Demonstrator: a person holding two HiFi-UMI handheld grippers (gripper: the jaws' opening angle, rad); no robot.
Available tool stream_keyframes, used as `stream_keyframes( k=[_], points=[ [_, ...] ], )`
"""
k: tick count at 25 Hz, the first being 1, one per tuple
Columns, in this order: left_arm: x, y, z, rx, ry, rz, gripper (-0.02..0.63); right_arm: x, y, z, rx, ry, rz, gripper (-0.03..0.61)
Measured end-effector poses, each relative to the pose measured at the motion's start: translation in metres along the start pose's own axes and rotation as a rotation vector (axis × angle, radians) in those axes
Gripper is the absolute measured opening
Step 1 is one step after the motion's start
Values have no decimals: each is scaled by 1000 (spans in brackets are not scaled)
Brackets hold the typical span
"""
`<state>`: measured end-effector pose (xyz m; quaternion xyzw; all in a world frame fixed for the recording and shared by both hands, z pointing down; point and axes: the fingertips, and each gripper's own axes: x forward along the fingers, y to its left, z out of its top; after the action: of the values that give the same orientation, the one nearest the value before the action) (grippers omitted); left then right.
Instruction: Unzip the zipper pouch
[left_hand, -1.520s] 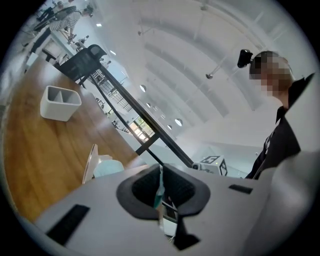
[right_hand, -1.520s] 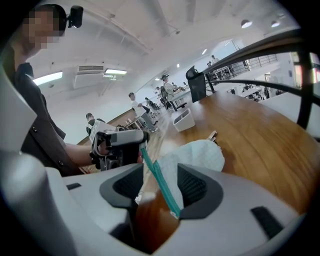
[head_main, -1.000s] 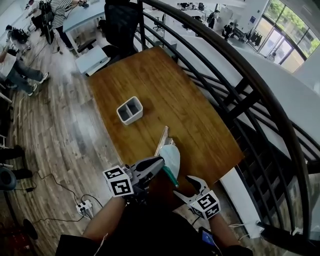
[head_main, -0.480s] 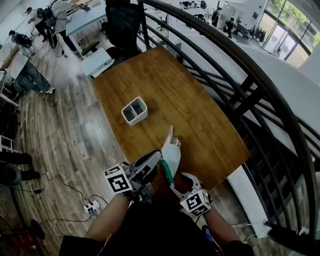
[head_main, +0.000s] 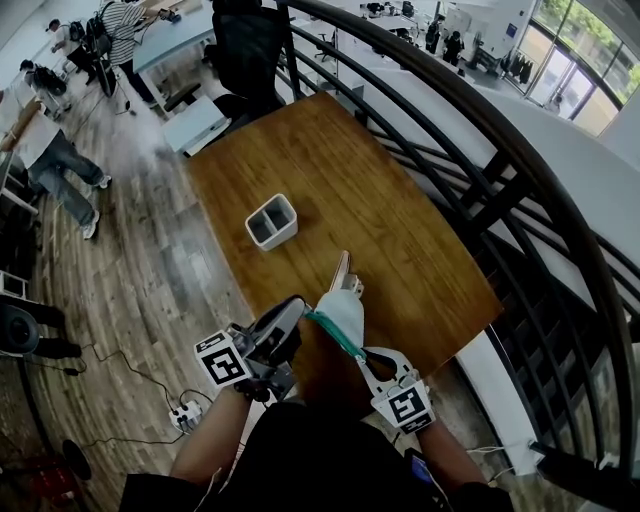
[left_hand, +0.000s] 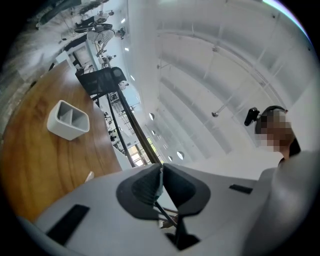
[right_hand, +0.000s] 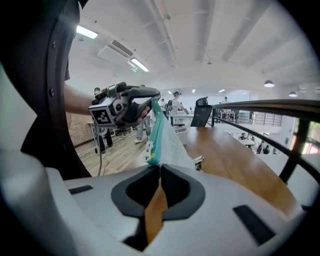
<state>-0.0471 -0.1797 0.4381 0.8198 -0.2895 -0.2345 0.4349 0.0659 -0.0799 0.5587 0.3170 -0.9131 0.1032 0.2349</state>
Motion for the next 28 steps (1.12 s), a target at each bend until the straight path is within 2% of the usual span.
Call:
stream_keyframes(
  k=[5,8,10,13,16,19,24,28],
  points=[
    [-12,-2,4,-9,-1,12,28,-18,-13,28,25,-84,38,9],
    [-20,-4,2,-3,12,26,28,-25,-10,34,47,-69,103,10],
    [-25,6,-4,9,37,68,28,-23,-9,27,38,-30,129,11],
    [-31,26,-13,16,63,142,28,-16,-14,13,32,9,129,11],
    [-36,41,-8,-13,32,181,28,-11,-23,10,62,-4,100,14],
    [-39,52,-3,-8,28,219,28,-7,-23,14,67,-9,96,26],
    [-38,59,-2,-7,29,242,28,-5,-20,15,79,-14,128,82],
    [-35,63,0,-11,31,249,28,0,-13,5,66,-4,154,223]
  ],
)
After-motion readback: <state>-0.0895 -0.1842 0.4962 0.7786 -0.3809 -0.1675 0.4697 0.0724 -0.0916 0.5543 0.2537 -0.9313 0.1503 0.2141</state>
